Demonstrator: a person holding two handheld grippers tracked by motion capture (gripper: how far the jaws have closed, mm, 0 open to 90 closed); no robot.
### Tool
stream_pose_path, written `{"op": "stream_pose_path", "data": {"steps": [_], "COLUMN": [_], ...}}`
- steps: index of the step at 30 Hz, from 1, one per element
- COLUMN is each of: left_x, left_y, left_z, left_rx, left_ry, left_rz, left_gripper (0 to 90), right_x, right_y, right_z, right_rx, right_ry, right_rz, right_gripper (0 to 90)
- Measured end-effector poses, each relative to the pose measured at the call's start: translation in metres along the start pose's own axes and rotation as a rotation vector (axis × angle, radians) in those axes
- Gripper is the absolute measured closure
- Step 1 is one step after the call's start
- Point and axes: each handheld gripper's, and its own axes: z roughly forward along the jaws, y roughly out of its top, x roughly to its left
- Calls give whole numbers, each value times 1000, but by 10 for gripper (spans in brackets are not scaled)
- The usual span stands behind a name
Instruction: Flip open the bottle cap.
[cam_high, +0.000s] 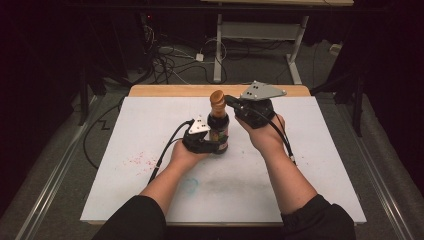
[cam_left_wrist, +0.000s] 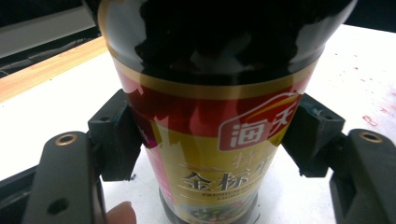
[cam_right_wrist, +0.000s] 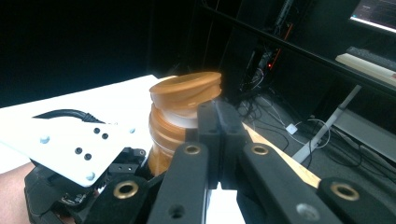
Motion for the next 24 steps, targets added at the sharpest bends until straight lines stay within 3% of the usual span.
{"op": "stream_pose_path", "data": {"steps": [22, 24], "left_x": [1, 1], "left_y": [-1, 0], "left_z": [-1, 0], "left_rx": [14, -5], "left_ry": [-20, -2], "left_rz": [22, -15], "left_gripper": [282, 281], "right_x": [2, 3], "right_y": [10, 12], "right_z": [0, -1], "right_rx": [-29, -43], "right_ry": [-7, -15], "right_rz": [1, 3], "right_gripper": [900, 900]}}
